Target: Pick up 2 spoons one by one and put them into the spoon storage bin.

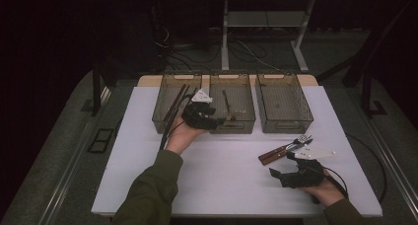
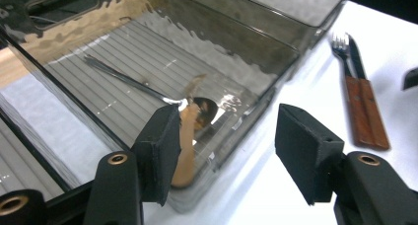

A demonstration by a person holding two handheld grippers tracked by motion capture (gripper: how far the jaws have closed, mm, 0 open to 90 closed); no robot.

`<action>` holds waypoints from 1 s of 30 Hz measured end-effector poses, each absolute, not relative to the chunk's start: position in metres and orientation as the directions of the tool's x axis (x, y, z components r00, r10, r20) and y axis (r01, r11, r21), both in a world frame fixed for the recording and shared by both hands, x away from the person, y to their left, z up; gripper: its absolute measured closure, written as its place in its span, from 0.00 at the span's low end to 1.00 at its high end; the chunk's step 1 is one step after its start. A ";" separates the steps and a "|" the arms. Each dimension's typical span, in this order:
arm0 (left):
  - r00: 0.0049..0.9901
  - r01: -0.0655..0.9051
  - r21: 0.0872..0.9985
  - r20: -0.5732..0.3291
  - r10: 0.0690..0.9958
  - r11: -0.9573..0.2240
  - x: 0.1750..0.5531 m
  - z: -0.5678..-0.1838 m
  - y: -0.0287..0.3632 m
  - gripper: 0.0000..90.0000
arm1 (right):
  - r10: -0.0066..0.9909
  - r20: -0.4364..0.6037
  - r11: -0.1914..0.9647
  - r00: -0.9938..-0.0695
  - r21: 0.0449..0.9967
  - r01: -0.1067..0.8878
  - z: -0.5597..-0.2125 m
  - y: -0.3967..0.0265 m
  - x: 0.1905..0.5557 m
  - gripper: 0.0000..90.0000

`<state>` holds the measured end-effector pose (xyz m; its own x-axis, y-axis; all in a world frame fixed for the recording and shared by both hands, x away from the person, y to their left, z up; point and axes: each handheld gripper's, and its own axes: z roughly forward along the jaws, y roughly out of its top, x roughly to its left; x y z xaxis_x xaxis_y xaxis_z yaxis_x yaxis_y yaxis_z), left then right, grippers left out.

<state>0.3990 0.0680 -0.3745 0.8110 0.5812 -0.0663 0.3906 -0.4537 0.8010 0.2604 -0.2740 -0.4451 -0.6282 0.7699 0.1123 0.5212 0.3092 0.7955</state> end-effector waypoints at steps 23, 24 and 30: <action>0.816 0.400 0.820 -0.115 0.566 -0.409 0.328 -0.405 0.117 0.30 | 0.771 0.111 0.309 -0.627 0.796 0.521 -0.445 -0.274 0.261 0.12; 0.815 0.401 0.819 -0.114 0.569 -0.410 0.324 -0.407 0.119 0.29 | 0.770 0.110 0.309 -0.628 0.797 0.519 -0.445 -0.274 0.261 0.12; 0.814 0.397 0.824 -0.113 0.569 -0.405 0.306 -0.415 0.130 0.23 | 0.772 0.109 0.310 -0.626 0.795 0.521 -0.445 -0.274 0.261 0.12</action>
